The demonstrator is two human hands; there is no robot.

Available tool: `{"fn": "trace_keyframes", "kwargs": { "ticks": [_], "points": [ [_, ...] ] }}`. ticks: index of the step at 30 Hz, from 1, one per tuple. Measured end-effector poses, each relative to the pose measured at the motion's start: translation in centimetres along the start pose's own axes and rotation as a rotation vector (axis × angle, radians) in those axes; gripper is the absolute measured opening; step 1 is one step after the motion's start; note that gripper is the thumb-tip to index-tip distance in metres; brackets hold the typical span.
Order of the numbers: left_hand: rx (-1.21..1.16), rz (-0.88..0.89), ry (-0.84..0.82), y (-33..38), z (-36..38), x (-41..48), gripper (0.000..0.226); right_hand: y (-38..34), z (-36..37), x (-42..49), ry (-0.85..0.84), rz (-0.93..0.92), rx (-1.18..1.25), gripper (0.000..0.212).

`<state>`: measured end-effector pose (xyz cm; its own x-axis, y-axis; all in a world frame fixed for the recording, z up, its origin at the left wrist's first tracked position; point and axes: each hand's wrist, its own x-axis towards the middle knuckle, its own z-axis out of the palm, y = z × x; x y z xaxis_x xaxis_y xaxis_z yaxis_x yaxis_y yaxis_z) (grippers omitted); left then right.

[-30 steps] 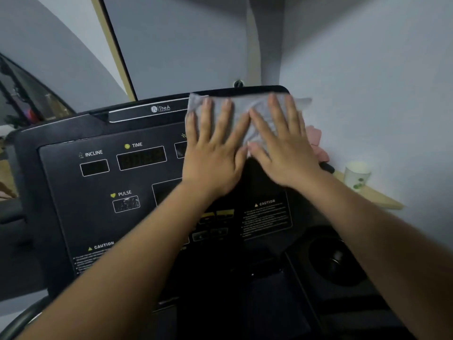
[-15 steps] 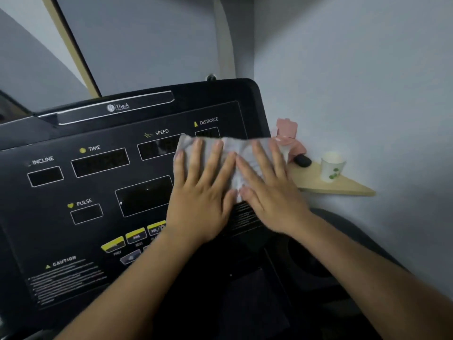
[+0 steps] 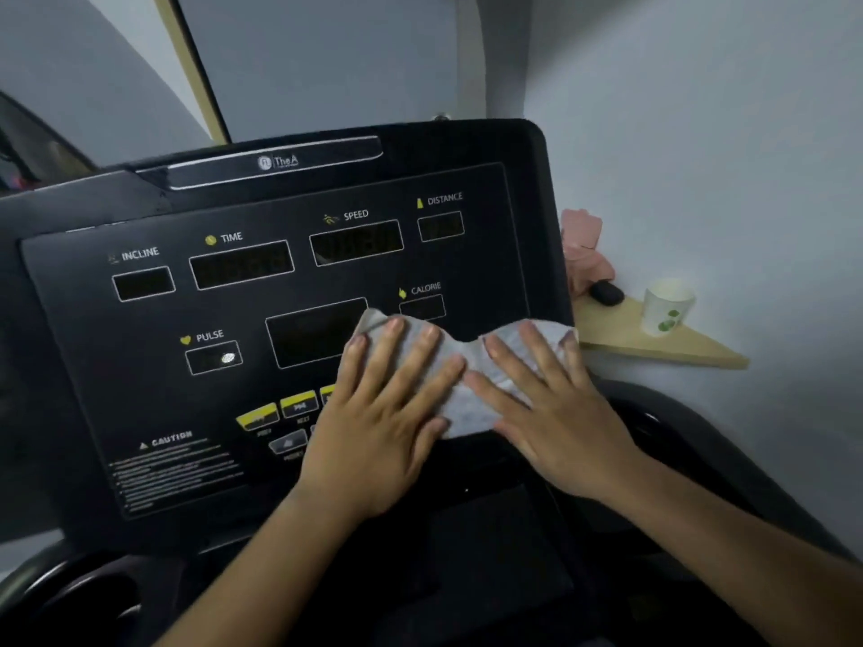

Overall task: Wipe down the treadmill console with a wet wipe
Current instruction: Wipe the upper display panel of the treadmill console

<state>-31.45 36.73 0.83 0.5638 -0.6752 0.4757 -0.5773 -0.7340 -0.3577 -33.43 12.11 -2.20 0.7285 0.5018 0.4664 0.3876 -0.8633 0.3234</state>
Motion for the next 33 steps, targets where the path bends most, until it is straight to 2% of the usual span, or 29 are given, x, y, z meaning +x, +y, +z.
{"fn": "trace_keyframes", "kwargs": {
  "ticks": [2, 7, 10, 14, 18, 21, 23, 26, 27, 29, 31, 33],
  "points": [
    [0.024, -0.013, 0.008, -0.9, -0.3, 1.0, 0.063, 1.1, -1.0, 1.9, -0.018, -0.027, 0.017, 0.061],
    [0.028, -0.18, 0.033, -4.9, -2.4, 4.5, 0.068, 2.1, -4.3, 8.9, 0.021, 0.175, 0.094, 0.061],
    [-0.007, -0.178, 0.045, -4.9, -1.9, 0.6, 0.065, -1.0, -3.6, 7.2, 0.012, 0.069, 0.133, 0.058],
    [-0.058, -0.165, -0.042, -3.2, -0.9, -8.5, 0.056, -5.3, -2.0, 1.8, -0.039, -0.087, 0.23, 0.048],
    [-0.098, -0.225, -0.059, -4.4, -1.4, -12.5, 0.052, -7.3, -2.3, 3.8, -0.046, -0.135, 0.267, 0.047],
    [-0.182, -0.33, 0.012, -6.3, -2.1, -13.5, 0.047, -10.0, -2.8, 7.1, 0.014, -0.16, 0.289, 0.046],
    [-0.239, -0.429, 0.148, -7.9, -2.9, -13.8, 0.037, -12.1, -3.0, 9.7, 0.082, -0.138, 0.319, 0.043],
    [-0.122, -0.562, 0.322, -9.7, -3.3, -13.4, 0.021, -15.2, -3.6, 13.9, 0.176, -0.078, 0.293, 0.044],
    [-0.092, -0.585, 0.32, -10.0, -3.2, -13.3, 0.026, -16.2, -4.0, 15.1, 0.166, -0.057, 0.272, 0.049],
    [-0.117, -0.621, 0.233, -9.8, -2.8, -13.8, 0.049, -18.0, -4.5, 16.4, 0.122, -0.06, 0.218, 0.056],
    [-0.154, -0.69, 0.151, -8.8, -2.1, -15.6, 0.063, -19.3, -4.5, 15.6, 0.091, -0.134, 0.165, 0.058],
    [-0.175, -0.784, 0.099, -7.5, -1.3, -18.0, 0.068, -20.1, -3.8, 13.6, 0.071, -0.243, 0.141, 0.056]
  ]
}}
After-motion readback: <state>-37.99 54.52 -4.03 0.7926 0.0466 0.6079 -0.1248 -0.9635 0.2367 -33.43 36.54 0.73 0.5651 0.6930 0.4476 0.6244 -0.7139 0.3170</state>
